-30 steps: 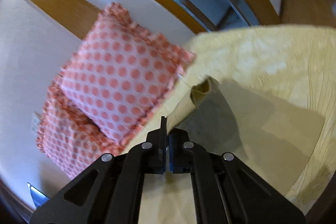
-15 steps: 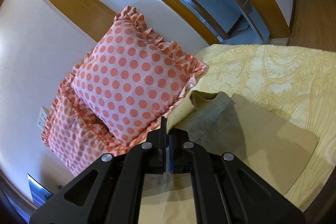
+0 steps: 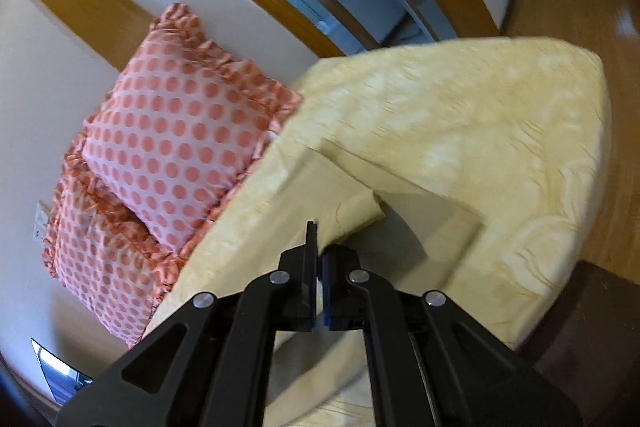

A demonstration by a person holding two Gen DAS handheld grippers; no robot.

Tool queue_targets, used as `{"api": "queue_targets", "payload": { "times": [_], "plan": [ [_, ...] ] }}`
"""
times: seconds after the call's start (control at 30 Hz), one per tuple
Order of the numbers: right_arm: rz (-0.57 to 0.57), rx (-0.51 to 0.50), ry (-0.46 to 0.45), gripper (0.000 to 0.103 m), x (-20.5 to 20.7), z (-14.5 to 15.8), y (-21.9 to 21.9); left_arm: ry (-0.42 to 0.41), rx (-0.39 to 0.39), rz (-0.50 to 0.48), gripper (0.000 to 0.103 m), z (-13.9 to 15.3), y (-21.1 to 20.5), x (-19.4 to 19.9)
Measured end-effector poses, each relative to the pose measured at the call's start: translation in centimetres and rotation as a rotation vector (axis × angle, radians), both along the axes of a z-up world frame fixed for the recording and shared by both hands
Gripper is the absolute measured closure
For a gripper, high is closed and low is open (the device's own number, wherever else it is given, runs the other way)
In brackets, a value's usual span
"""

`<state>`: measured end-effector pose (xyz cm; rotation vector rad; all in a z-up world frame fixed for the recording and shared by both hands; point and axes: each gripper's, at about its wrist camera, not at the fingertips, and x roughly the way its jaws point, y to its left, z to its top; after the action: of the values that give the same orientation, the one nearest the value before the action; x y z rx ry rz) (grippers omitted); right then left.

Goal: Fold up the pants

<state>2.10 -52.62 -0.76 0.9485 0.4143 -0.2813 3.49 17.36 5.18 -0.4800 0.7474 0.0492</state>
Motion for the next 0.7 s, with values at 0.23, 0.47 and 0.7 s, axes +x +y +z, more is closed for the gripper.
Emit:
{"api": "queue_targets", "payload": {
  "times": [0.23,0.47,0.7],
  "plan": [
    [-0.02,-0.009,0.028,0.102,-1.1,-0.6,-0.4,-0.007,-0.052,0.004,0.092,-2.1,0.2,-2.4],
    [-0.06,-0.027,0.08,0.102,-1.4,-1.6,-0.5,-0.031,0.016,-0.029,0.09,-3.0,-0.7,-2.6],
    [-0.087,-0.124,0.146,0.095,-2.0,-0.7,1.0,-0.077,0.061,-0.028,0.073,-2.1,-0.3,-5.1]
  ]
}}
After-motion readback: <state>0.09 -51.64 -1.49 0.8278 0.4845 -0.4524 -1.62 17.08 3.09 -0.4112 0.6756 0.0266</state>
